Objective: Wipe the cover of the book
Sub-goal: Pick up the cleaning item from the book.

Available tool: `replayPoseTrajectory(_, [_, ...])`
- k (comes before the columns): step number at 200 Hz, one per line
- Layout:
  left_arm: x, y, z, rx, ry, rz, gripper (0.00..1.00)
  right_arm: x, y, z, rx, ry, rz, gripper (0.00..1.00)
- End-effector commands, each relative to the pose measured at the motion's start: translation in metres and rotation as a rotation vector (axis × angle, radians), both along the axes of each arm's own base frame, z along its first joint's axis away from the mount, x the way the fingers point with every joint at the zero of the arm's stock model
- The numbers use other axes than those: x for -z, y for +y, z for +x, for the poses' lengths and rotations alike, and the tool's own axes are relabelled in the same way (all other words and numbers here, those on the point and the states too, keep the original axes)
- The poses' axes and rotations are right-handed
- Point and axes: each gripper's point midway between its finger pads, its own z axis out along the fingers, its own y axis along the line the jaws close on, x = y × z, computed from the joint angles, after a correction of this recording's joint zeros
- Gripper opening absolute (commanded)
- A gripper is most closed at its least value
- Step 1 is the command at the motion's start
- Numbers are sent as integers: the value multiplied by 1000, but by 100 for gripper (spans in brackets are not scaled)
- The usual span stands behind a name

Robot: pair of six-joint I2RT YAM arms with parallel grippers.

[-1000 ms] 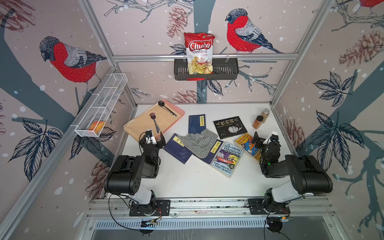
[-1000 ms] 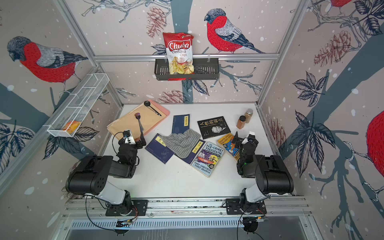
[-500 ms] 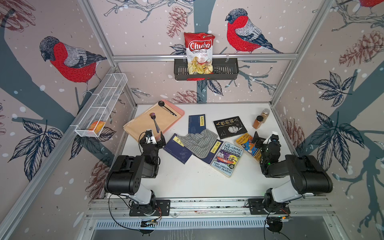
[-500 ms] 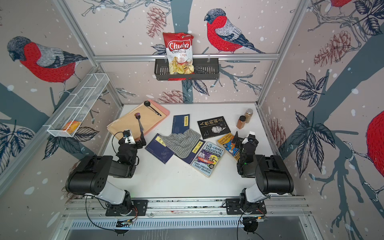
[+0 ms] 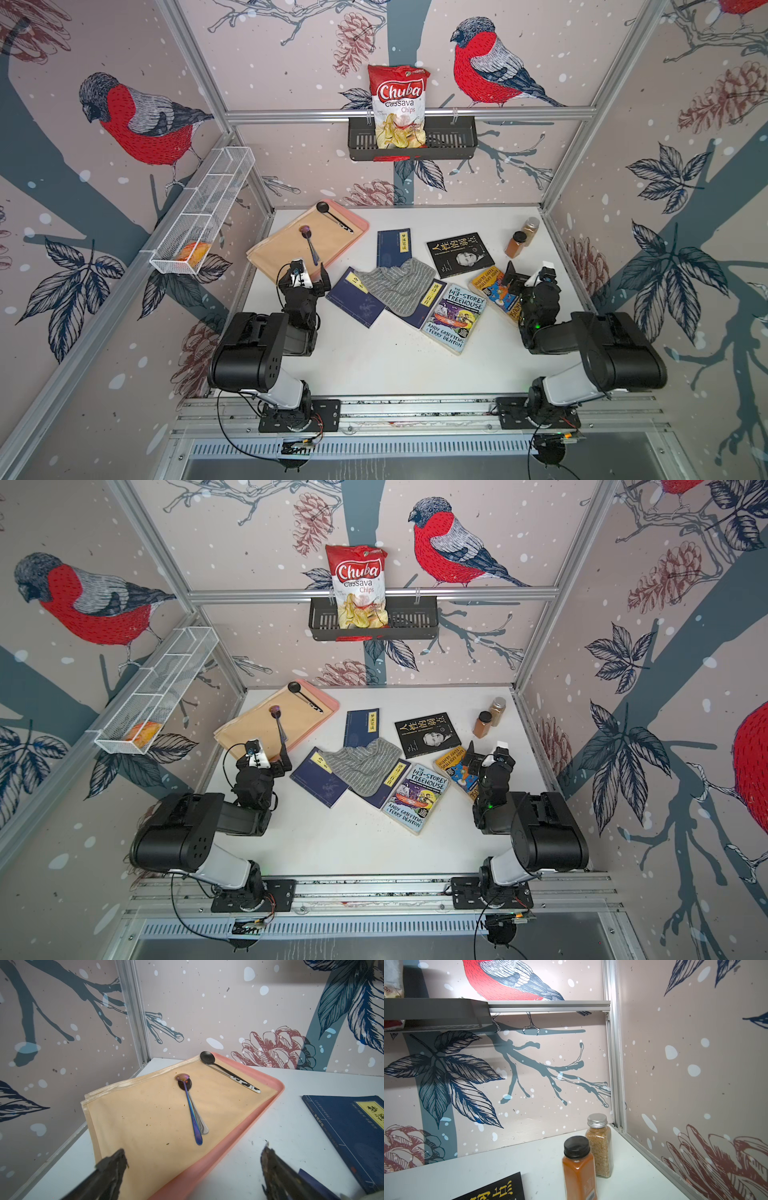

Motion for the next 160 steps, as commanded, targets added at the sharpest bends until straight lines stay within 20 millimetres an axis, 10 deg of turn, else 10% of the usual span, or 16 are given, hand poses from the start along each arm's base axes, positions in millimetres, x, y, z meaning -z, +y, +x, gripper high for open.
replayPoseTrajectory(1, [-12,10,-1,-61,-9,-14,98,-11,0,5,40,24,-60,100])
replayPoseTrajectory(40, [-35,0,-5,-66,-10,-7,98,-36,38,19,-21,94,-102,100])
replayPoseTrajectory(87, [-59,-17,3,-3,37,-206,97,-53,141,35,-262,244,-209,100])
replayPoseTrajectory(160, [-31,-45,12,92,221,-206,96,-7,285,16,-621,458,-185,100])
